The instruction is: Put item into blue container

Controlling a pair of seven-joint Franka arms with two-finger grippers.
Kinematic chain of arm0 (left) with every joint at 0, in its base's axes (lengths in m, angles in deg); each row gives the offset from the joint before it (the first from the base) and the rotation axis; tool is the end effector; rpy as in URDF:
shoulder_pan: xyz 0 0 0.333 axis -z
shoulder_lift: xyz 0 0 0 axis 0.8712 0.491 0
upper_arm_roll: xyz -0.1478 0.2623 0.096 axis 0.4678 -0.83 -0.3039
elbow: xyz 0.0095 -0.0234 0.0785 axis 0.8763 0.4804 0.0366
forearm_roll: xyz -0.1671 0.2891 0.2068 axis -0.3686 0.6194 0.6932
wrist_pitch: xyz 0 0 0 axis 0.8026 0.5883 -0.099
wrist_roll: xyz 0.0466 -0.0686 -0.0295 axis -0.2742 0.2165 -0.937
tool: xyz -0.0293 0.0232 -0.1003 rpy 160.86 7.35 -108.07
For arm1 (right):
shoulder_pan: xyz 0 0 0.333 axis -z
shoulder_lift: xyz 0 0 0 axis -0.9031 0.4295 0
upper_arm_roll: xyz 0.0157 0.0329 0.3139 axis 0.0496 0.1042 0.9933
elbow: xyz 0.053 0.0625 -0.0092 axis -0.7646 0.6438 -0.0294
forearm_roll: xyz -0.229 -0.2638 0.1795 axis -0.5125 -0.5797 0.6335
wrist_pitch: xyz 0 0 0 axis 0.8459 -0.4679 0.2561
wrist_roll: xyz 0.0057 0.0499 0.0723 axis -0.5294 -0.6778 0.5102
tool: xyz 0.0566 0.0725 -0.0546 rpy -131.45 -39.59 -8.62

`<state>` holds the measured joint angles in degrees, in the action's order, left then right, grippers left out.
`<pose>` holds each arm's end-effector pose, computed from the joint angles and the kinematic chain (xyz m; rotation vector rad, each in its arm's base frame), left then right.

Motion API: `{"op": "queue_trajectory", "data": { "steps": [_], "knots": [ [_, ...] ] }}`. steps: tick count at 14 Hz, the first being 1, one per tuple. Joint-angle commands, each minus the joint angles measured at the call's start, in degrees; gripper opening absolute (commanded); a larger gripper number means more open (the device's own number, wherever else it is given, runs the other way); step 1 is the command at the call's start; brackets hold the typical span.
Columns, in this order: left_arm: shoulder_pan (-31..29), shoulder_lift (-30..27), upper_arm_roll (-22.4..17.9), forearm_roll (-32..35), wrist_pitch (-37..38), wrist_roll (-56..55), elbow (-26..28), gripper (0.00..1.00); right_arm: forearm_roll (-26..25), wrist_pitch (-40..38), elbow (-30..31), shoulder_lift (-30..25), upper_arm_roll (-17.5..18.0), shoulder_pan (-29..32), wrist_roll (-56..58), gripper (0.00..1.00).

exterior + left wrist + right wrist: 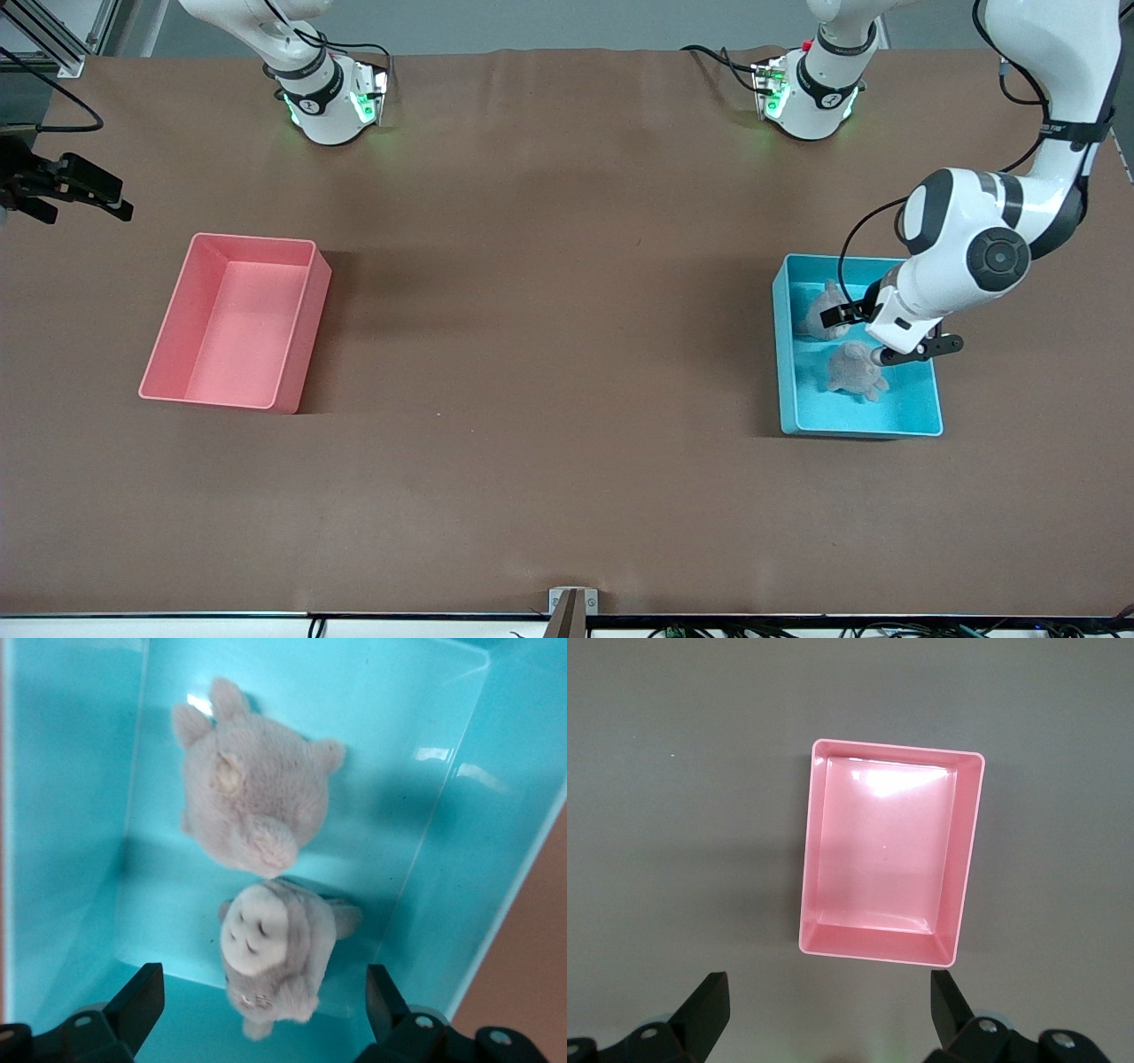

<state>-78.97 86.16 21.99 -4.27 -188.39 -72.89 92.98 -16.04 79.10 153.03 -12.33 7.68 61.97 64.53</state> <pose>0.5590 -0.0484 0.3087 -3.0906 -0.3031 0.2351 0.5176 -0.0418 0.6261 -3.1065 -0.0162 0.0526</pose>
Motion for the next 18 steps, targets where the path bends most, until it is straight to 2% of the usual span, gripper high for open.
{"op": "queue_trajectory", "data": {
  "steps": [1, 5, 7, 11, 12, 13, 18],
  "knots": [
    [-1.22, -3.48, 0.33, -0.82, 10.5, 1.56, -6.93, 1.0, -0.94, -0.55, 1.79, -1.6, -0.04, -0.13, -0.09, 1.0],
    [-3.32, -4.79, 0.07, -1.17, 25.1, 5.86, -18.54, 1.0, -0.94, -2.23, 0.03, -1.33, -0.04, -0.13, -0.71, 1.0],
    [-5.08, -7.07, -0.02, -3.27, 29.94, 9.36, -21.98, 1.0, -0.94, -1.88, 0.03, -1.07, -0.13, 0.22, -0.18, 1.0],
    [-12.02, -14.89, -0.02, -10.04, 32.95, 16.93, -23.22, 1.0, -0.94, -2.32, 0.12, -1.16, 0.48, 1.96, -0.01, 1.0],
    [-12.38, -16.3, -0.02, -10.14, 33.39, 17.03, -23.48, 1.0, -0.94, -2.4, 0.2, -1.16, 3.44, 4.85, 0.08, 1.0],
    [-12.39, -16.84, -0.11, -10.05, 33.65, 17.03, -24.53, 1.0, -0.94, -2.4, 0.21, -1.24, 4.95, 6.01, 0.25, 1.0],
    [-10.46, -13.86, -0.28, -9.35, 33.83, 17.03, -30.94, 1.0, -0.94, -2.4, 0.21, -1.24, 5.14, 4.97, 0.34, 1.0]
  ]
}}
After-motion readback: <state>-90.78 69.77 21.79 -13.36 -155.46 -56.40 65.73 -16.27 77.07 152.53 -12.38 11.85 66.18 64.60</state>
